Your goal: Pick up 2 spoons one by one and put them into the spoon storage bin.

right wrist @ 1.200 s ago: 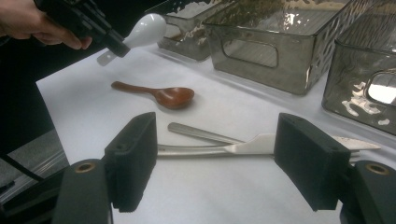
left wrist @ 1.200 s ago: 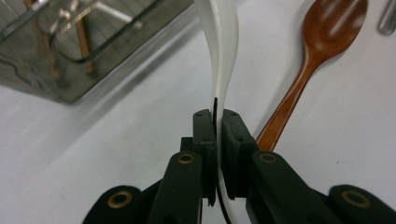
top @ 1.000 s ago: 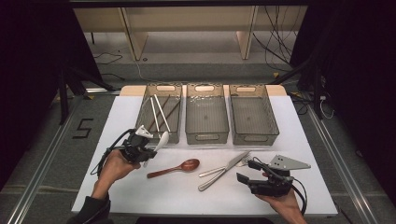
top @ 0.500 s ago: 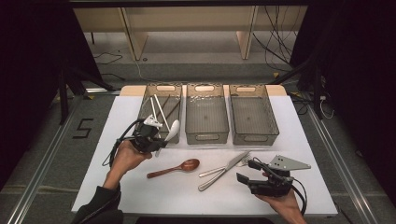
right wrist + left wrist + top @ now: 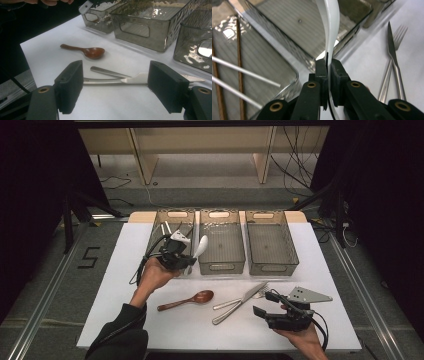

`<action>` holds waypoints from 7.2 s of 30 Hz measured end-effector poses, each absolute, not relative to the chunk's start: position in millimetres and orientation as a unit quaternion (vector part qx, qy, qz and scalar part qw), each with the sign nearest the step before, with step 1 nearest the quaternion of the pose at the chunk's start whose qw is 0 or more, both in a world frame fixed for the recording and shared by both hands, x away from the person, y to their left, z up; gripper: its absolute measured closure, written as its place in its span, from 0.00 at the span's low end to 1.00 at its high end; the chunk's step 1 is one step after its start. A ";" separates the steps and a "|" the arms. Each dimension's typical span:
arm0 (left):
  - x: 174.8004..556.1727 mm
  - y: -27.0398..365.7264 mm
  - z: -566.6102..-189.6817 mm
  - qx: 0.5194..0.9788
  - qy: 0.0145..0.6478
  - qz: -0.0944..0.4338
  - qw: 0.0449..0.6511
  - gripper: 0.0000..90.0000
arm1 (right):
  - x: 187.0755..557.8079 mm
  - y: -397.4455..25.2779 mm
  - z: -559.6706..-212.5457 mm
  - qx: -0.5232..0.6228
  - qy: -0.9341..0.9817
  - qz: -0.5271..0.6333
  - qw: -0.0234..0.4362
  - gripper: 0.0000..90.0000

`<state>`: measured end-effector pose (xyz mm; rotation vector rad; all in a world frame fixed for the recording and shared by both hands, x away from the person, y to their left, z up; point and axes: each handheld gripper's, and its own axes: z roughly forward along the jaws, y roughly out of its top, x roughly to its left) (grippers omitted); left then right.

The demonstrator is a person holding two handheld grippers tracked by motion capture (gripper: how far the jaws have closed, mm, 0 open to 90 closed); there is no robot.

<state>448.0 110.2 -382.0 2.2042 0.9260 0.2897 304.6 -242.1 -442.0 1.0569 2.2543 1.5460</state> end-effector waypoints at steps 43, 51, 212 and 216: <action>511.5 64.0 -400.6 0.835 0.403 0.132 0.350 0.93 | 305.1 -239.3 -444.1 0.350 0.771 0.523 0.098 0.33; 508.5 67.9 -387.8 0.827 0.420 0.119 0.354 0.49 | 305.1 -239.3 -444.4 0.351 0.771 0.523 0.096 0.33; 404.8 105.3 -401.6 0.916 0.281 0.068 0.277 0.90 | 303.0 -239.0 -443.3 0.351 0.770 0.523 0.097 0.33; 411.8 98.5 -393.6 0.910 0.285 0.069 0.293 0.89 | 303.2 -238.0 -443.4 0.349 0.771 0.523 0.098 0.33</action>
